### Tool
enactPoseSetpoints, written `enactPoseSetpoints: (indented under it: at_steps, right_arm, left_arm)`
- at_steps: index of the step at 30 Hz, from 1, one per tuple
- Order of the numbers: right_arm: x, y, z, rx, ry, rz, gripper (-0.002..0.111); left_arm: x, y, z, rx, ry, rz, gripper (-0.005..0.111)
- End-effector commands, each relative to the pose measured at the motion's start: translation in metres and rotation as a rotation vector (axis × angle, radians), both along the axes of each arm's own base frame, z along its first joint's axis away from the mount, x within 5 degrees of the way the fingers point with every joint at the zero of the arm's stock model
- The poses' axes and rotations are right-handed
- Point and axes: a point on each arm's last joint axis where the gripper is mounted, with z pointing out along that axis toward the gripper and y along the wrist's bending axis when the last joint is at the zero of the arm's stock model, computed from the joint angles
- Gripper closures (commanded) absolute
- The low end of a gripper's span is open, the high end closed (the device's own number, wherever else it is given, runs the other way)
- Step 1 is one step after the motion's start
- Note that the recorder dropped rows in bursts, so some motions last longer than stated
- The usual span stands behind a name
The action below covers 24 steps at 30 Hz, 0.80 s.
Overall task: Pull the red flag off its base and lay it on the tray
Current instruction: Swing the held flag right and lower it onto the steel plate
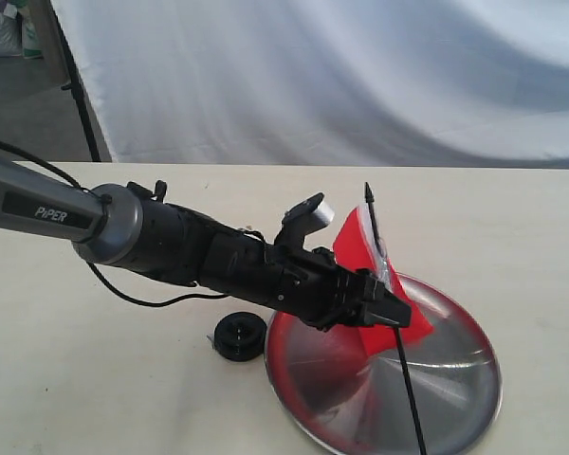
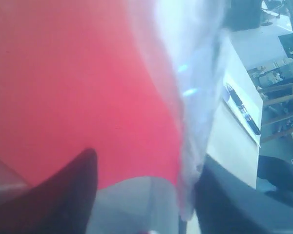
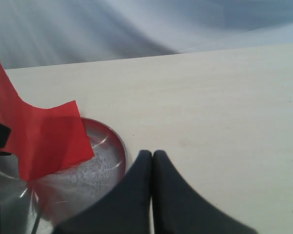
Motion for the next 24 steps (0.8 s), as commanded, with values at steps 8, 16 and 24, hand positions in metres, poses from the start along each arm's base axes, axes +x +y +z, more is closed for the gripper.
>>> enactPoseSetpoints:
  at_steps: [8, 16, 24]
  right_arm:
    - [-0.0002, -0.0004, 0.0012, -0.007, -0.014, -0.002, 0.109]
    - [-0.0002, -0.0004, 0.001, -0.008, -0.012, -0.002, 0.109]
    - [-0.0002, -0.0004, 0.001, -0.008, -0.012, -0.002, 0.109]
  left_arm:
    - [-0.0048, -0.0048, 0.0138, -0.111, -0.02, -0.107, 0.023]
    - [-0.0004, -0.0028, 0.0099, -0.062, -0.035, -0.062, 0.052]
    - [-0.0042, -0.0046, 0.0133, -0.105, -0.02, -0.1, 0.033]
